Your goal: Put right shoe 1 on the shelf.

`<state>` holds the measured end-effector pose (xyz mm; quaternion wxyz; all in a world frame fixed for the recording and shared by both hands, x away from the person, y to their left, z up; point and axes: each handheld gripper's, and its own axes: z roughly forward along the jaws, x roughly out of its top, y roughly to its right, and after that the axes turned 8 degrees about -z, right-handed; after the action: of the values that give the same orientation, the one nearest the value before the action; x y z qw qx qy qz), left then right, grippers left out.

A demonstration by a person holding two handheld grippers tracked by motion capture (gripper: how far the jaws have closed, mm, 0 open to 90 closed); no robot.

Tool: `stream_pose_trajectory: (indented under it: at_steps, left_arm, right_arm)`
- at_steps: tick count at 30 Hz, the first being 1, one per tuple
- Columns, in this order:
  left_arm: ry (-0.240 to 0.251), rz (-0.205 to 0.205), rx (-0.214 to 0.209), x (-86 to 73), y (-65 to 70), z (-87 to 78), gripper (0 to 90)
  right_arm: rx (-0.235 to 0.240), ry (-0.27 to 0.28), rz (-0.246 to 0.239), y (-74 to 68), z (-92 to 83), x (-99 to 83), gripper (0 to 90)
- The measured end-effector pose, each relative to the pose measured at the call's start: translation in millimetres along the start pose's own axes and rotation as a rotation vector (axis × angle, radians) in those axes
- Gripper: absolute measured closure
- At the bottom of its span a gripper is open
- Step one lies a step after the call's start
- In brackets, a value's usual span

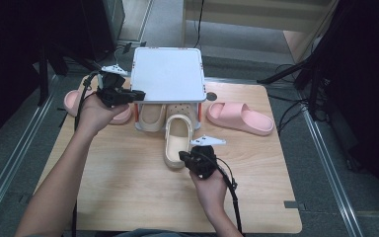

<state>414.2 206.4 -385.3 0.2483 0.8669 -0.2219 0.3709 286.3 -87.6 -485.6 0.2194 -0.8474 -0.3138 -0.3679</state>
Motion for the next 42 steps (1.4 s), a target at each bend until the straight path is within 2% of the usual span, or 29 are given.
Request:
stream_pose_trajectory:
  at_steps: [2, 8, 11, 16, 19, 23, 27, 34, 36, 38, 42]
  left_arm:
    - [0.001, -0.003, 0.005, -0.2, 0.9, 0.0, 83.5]
    - [0.002, 0.002, 0.002, 0.0, 0.3, 0.2, 84.1]
    - [0.002, 0.002, 0.003, 0.0, 0.4, 0.2, 84.1]
    - [0.0, 0.005, 0.004, 0.1, 0.3, 0.2, 84.1]
    - [0.002, 0.001, 0.002, -0.1, 0.3, 0.2, 84.1]
    - [0.003, 0.001, 0.002, 0.1, 0.4, 0.5, 84.1]
    - [0.002, -0.002, -0.002, 0.0, -0.4, 0.2, 84.1]
    - [0.003, -0.005, -0.007, -0.2, -1.3, 0.1, 84.0]
    - [0.003, -0.004, -0.01, -0.1, -1.7, 0.2, 84.1]
    - [0.005, -0.003, -0.008, -0.1, -1.6, 0.5, 84.0]
    - [0.006, -0.01, -0.012, -0.4, -2.4, 0.4, 84.0]
  right_arm:
    - [0.024, -0.017, 0.009, -3.8, 3.1, -6.9, 90.0]
    - [0.058, -0.096, -0.015, -8.5, 22.6, -23.2, 90.0]
    - [0.042, -0.134, -0.068, -11.0, 33.9, -26.0, 90.0]
    - [0.016, -0.131, -0.115, -12.8, 38.0, -19.2, 90.0]
    - [0.005, -0.114, -0.123, -10.5, 35.6, -12.5, 90.0]
    - [-0.01, -0.107, -0.109, -3.4, 35.5, -1.8, 90.0]
    - [-0.009, -0.094, -0.081, 5.5, 42.8, 5.3, 90.0]
    - [-0.034, -0.088, -0.077, 19.7, 56.0, 22.8, 90.0]
    - [-0.041, -0.084, -0.09, 23.2, 59.5, 28.3, 90.0]
    - [-0.022, -0.089, -0.09, 24.9, 63.3, 32.8, 90.0]
    - [-0.039, -0.093, -0.136, 21.3, 69.9, 38.2, 90.0]
